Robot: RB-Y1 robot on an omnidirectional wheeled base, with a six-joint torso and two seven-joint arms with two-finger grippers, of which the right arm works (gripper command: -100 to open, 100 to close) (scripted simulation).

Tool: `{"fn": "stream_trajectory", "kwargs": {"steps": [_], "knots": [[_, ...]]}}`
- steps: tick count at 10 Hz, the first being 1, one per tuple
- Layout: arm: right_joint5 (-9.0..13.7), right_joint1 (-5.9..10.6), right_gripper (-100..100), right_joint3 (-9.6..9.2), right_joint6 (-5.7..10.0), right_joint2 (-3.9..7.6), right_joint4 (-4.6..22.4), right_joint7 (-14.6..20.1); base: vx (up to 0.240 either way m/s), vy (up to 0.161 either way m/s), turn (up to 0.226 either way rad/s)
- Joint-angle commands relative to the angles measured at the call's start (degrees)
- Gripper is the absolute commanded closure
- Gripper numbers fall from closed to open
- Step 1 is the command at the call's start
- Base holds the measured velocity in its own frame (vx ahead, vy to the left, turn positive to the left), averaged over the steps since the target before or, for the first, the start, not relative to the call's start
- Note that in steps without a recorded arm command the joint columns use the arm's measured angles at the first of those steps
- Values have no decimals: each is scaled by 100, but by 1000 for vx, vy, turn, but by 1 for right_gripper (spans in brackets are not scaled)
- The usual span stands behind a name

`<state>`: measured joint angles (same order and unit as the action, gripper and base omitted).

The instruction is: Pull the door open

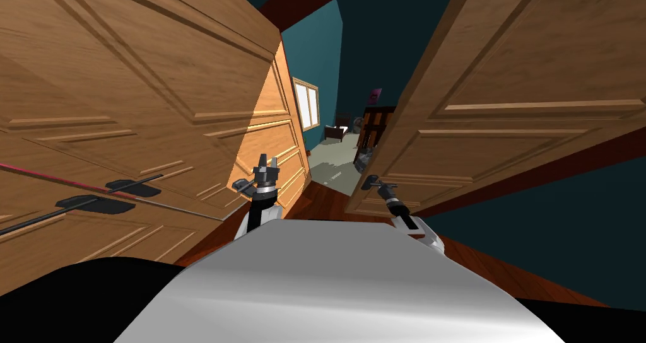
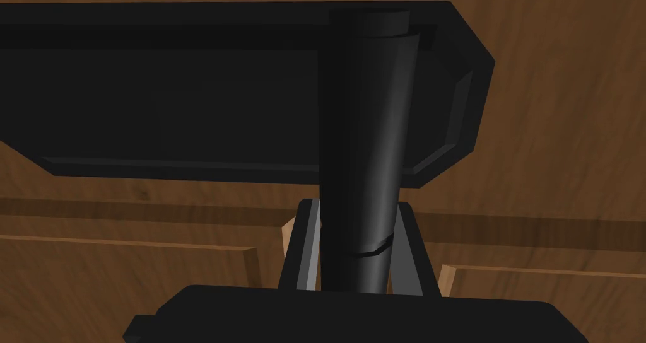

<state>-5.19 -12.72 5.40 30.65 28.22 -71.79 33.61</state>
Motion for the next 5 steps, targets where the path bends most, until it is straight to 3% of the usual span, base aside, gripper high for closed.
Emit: {"fn": "stream_trajectory", "kwargs": {"steps": [1,2,3,5], "knots": [[-13,-148,100,-42,177,143,-19,143,-238,-57,114],[-22,-208,100,-67,241,194,-41,197,-212,-75,92],[-24,-181,100,-69,165,130,-70,141,-94,-28,22],[-55,-309,100,-110,389,239,-29,263,-189,-56,148]]}}
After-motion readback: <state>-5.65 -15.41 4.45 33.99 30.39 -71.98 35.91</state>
